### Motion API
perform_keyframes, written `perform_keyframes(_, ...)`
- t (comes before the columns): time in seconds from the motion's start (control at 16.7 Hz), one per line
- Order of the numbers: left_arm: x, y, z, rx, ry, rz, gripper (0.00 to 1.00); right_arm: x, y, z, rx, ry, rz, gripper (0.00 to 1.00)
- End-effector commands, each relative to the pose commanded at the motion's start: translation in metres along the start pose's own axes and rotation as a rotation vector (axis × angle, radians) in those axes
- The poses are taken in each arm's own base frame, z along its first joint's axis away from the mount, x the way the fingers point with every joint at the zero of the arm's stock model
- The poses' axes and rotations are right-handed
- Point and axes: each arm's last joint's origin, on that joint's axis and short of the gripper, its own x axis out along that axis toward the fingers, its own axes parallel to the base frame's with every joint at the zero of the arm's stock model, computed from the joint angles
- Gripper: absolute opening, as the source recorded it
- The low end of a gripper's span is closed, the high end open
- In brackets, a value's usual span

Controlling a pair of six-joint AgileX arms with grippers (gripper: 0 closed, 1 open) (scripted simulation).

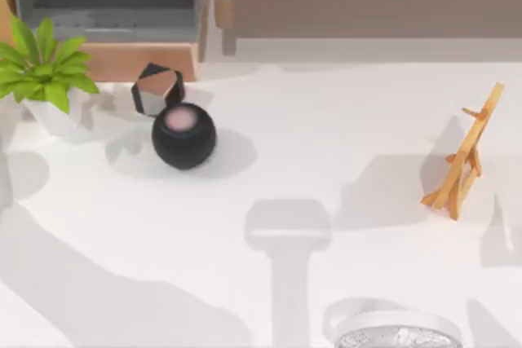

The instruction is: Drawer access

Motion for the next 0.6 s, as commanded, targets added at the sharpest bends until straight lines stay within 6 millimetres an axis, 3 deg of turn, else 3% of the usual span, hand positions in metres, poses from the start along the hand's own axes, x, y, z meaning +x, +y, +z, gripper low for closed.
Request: perform_keyframes(0.6, 0.0000, 0.0000, 0.0000, 0.000, 0.000, 0.000, 0.17, 0.0000, 0.0000, 0.0000, 0.000, 0.000, 0.000, 1.00)
